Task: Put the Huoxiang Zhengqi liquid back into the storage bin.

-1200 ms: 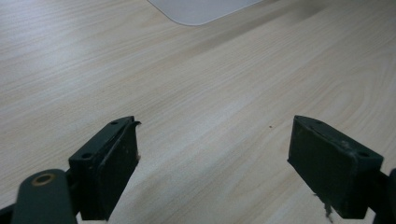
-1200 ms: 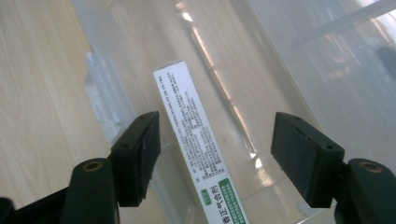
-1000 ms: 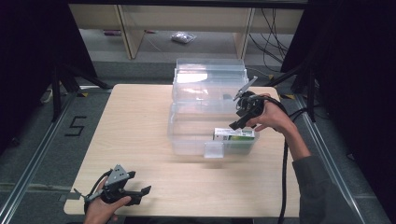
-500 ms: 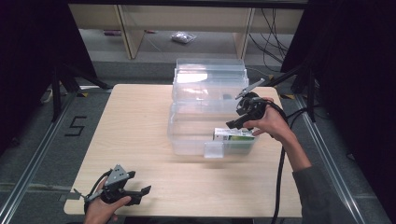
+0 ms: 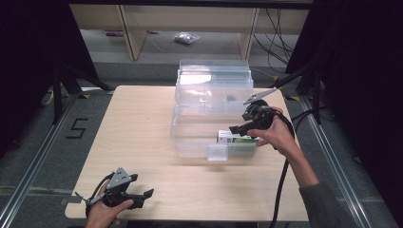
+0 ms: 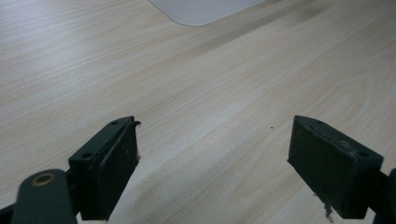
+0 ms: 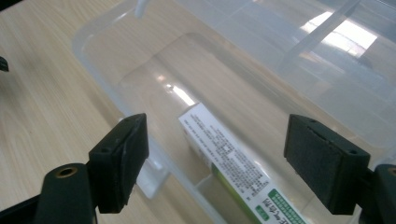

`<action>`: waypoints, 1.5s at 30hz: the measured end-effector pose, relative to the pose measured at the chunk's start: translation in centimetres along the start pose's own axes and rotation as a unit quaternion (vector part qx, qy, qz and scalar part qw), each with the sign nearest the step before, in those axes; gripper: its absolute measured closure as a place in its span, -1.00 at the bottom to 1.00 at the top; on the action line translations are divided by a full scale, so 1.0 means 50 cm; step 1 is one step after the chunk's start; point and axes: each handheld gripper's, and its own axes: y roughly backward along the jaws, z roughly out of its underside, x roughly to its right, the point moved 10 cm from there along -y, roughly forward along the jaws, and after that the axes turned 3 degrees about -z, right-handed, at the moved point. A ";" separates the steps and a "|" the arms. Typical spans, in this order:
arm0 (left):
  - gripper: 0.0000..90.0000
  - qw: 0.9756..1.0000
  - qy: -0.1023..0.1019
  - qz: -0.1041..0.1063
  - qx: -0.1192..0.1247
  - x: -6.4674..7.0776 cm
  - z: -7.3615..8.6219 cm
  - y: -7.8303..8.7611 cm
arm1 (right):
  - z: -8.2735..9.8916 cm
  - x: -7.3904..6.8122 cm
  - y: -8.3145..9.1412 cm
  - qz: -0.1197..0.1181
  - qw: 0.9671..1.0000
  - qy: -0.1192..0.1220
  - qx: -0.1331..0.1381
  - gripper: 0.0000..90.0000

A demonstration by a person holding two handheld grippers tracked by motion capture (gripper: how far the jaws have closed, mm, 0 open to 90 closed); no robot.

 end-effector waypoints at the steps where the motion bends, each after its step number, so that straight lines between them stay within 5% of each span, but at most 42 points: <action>1: -0.66 1.000 0.001 0.000 0.001 0.000 0.000 0.000 | 0.005 -0.003 0.003 0.009 1.000 -0.011 0.000 -0.50; 8: -0.66 1.000 0.002 0.000 0.000 0.000 0.000 -0.001 | 0.015 -0.038 0.006 0.003 1.000 -0.023 0.019 -0.52; 11: -0.66 1.000 0.003 -0.004 -0.002 -0.001 0.001 0.000 | 0.014 -0.035 0.006 0.003 0.999 0.002 0.033 -0.52; 17: -0.66 1.000 0.001 -0.004 -0.002 -0.002 0.001 0.001 | 0.036 -0.041 0.001 0.006 0.999 -0.022 0.029 -0.54; 22: -0.66 1.000 0.002 -0.004 -0.003 -0.002 0.001 0.001 | 0.034 -0.044 -0.004 0.002 0.998 -0.032 0.061 -0.55; 35: -0.66 1.000 0.001 -0.004 -0.005 -0.002 0.002 0.001 | 0.052 -0.078 0.000 -0.015 0.997 -0.037 0.064 -0.57; 38: -0.66 1.000 0.000 -0.001 0.000 -0.001 0.000 0.000 | 0.054 -0.078 0.001 -0.015 0.998 -0.017 0.066 -0.58; 41: -0.66 1.000 0.001 -0.002 0.000 -0.002 0.000 0.001 | 0.063 -0.088 0.002 -0.015 0.997 -0.043 0.060 -0.58; 45: -0.66 1.000 0.000 -0.001 0.001 -0.002 0.000 0.001 | 0.067 -0.088 -0.002 -0.008 0.997 -0.025 0.066 -0.58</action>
